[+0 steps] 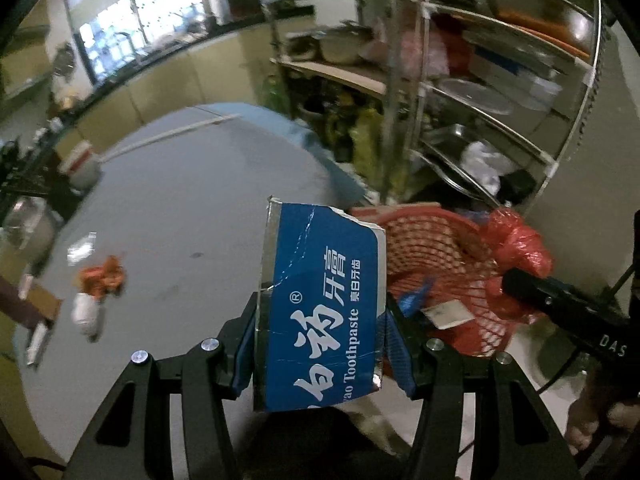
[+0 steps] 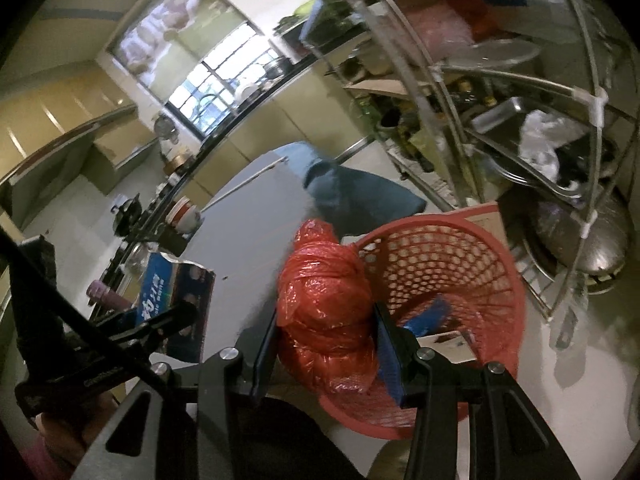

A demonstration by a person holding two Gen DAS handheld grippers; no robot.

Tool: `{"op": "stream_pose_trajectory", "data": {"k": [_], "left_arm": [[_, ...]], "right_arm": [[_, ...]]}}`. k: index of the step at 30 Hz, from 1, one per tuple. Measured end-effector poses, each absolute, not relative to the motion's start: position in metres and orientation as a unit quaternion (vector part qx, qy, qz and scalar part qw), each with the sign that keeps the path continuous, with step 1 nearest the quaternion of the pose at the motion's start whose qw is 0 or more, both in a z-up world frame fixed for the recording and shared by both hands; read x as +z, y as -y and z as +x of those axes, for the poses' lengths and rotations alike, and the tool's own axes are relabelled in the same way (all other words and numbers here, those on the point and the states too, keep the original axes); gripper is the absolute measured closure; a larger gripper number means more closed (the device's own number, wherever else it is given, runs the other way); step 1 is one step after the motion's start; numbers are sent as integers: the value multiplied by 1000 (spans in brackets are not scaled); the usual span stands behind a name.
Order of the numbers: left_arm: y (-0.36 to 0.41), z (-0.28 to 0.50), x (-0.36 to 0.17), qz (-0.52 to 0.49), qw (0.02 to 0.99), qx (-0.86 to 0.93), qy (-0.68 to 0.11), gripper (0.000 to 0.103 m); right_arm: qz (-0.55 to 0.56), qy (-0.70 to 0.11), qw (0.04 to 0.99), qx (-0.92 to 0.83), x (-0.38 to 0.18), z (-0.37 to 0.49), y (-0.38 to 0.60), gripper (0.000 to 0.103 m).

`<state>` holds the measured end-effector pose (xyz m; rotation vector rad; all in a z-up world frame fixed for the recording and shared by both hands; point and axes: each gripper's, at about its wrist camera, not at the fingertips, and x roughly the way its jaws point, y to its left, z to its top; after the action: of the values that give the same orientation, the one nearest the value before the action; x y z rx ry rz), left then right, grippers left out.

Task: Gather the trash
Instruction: 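Drop the red bag into the basket with the right tool while the left carries the toothpaste box, then open the left tool over the basket to drop the toothpaste box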

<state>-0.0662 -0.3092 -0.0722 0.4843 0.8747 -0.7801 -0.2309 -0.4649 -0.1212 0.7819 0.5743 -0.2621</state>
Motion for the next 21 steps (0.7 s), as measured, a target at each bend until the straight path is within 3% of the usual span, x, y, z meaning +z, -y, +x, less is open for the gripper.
{"op": "stream_pose_trajectory", "data": {"k": [10,21], "left_arm": [[361,-76,-108,226,745,-422,-465,43],[361,-68,-110,229,739,-427,-468,37]], "right_arm": [[438,-281,840,-157,-156,-253,501,54],[495,-249,819,-145,-167,-255,513,36]]}}
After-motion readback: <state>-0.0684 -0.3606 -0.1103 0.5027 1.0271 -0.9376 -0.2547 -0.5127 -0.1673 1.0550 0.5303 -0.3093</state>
